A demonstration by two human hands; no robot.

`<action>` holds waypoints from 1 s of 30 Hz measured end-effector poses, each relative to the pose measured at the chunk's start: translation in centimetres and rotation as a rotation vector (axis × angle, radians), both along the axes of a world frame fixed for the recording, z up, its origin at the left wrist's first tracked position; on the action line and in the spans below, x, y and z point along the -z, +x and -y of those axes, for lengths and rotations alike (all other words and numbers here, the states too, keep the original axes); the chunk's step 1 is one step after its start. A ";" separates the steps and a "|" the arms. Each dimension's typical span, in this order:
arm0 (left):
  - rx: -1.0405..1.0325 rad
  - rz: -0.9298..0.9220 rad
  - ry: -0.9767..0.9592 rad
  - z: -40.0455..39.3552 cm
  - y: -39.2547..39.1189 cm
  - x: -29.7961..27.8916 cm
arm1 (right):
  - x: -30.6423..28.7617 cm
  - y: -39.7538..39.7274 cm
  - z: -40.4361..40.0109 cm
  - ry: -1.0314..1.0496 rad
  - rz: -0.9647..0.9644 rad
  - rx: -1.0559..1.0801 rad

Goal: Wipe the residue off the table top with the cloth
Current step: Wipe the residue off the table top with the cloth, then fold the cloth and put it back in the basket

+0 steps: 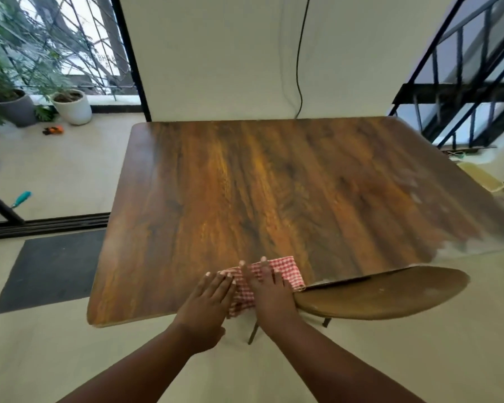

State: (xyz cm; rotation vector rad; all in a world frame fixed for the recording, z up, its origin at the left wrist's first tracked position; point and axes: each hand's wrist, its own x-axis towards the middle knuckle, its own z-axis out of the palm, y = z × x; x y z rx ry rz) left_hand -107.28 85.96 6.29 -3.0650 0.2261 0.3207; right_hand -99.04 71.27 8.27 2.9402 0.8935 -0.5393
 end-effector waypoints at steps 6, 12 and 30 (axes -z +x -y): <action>-0.049 0.089 0.052 1.7 0.3 -0.1 | 0.5 0.5 0.8 -0.324 0.028 -0.200; -0.152 0.168 0.041 4.1 -0.1 0.0 | -2.3 0.5 1.3 -0.305 -0.008 -0.312; -0.109 0.184 0.037 5.8 -10.0 0.4 | -3.6 -4.5 5.8 -0.231 0.182 -0.730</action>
